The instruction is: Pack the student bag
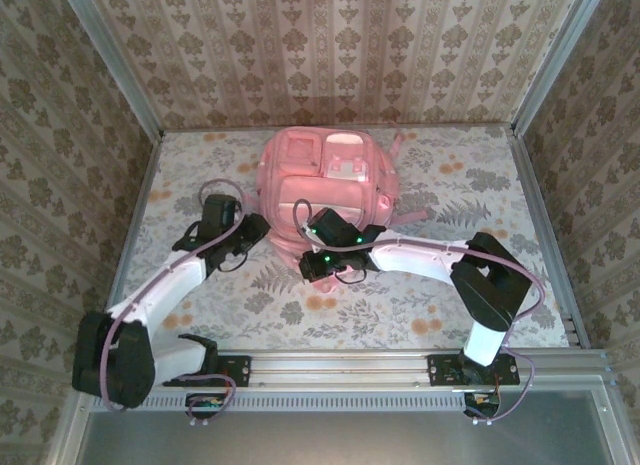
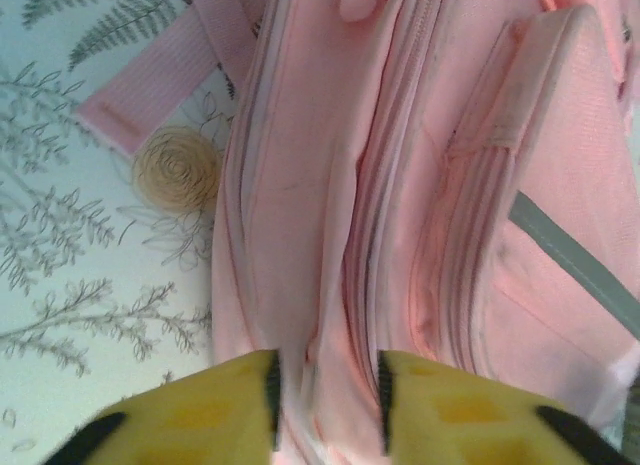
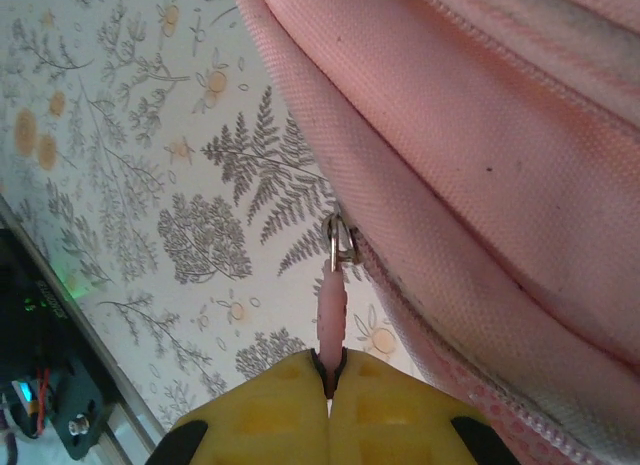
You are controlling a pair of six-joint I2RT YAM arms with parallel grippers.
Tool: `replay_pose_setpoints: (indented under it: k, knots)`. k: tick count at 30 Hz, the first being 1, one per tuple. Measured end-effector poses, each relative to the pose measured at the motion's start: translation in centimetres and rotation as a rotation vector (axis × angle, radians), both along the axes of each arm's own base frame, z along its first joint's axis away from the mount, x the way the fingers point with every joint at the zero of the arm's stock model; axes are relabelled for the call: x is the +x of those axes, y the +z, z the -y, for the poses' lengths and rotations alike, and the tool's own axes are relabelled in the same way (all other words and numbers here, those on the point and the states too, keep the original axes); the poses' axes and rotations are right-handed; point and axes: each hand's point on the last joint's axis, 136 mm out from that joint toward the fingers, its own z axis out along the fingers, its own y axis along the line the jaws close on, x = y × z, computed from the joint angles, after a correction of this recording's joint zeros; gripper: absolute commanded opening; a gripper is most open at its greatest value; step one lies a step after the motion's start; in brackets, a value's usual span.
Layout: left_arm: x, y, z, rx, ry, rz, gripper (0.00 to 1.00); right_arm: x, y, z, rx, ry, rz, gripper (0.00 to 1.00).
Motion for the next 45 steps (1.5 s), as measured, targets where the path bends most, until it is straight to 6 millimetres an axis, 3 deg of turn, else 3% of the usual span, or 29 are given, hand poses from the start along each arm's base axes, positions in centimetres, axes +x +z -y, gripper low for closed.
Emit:
replay_pose_setpoints:
  k: [4, 8, 12, 17, 22, 31, 37, 40, 45]
  knots:
    - [-2.1, 0.0, 0.3, -0.063, 0.013, -0.010, 0.44, 0.0, 0.0, -0.2, 0.010, -0.012, -0.015, 0.00]
    - [-4.4, -1.0, 2.5, -0.095, -0.019, -0.081, 0.46, 0.1, 0.1, -0.4, 0.018, -0.018, -0.015, 0.00]
    - [-5.2, -2.1, 3.9, -0.100, -0.028, -0.142, 0.45, 0.1, 0.0, -0.3, 0.020, -0.024, -0.019, 0.00]
    - [-4.6, -4.2, 4.7, -0.065, -0.009, -0.219, 0.42, 0.1, -0.2, -0.3, 0.024, -0.027, -0.017, 0.00]
    - [-3.8, -4.7, 5.3, -0.057, -0.006, -0.236, 0.36, 0.0, -0.6, -0.1, 0.019, -0.027, -0.020, 0.00]
    - [-3.2, -3.9, 5.5, -0.061, -0.003, -0.212, 0.32, 0.0, -0.8, -0.1, 0.024, -0.026, -0.016, 0.00]
    - [-2.6, -1.4, 5.3, -0.102, 0.015, -0.116, 0.23, 0.0, -0.7, -0.2, 0.027, -0.026, -0.014, 0.00]
    - [-2.7, -1.3, 5.0, -0.115, 0.027, -0.093, 0.23, 0.0, -0.8, -0.2, 0.028, -0.026, -0.013, 0.00]
    - [-2.5, -1.7, 5.1, -0.129, 0.037, -0.097, 0.38, 0.0, -0.9, -0.1, 0.027, -0.026, -0.014, 0.00]
